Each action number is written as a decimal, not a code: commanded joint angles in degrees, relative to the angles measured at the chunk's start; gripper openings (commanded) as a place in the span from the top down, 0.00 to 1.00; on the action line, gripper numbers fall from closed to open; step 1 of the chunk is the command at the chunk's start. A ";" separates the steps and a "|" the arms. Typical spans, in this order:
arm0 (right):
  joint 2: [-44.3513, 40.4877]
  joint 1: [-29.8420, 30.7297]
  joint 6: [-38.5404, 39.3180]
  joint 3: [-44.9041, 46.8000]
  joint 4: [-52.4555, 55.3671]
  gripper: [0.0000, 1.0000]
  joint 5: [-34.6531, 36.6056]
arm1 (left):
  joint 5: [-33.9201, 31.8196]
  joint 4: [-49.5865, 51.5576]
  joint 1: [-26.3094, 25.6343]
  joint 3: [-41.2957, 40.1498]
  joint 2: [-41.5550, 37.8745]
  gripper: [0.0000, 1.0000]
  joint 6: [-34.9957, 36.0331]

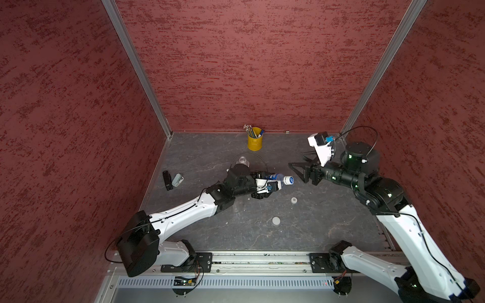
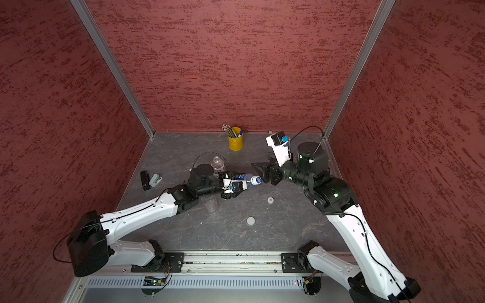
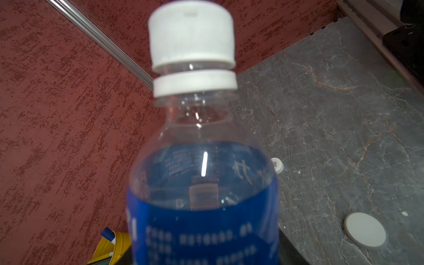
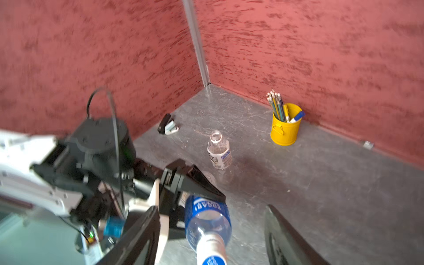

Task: Screw on the bottle caps
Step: Screw the bottle cap onto the plastic bottle.

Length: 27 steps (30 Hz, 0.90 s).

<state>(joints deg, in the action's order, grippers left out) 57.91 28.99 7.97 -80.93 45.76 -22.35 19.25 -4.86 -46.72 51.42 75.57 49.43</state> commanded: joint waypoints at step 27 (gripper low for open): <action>12.91 3.47 65.27 -12.31 26.21 0.56 -2.42 | 15.82 10.78 4.10 7.41 0.60 0.46 -2.02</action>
<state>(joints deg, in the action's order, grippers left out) 70.59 31.92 72.03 -91.57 70.17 -25.43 33.61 5.58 -42.89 57.04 75.48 47.83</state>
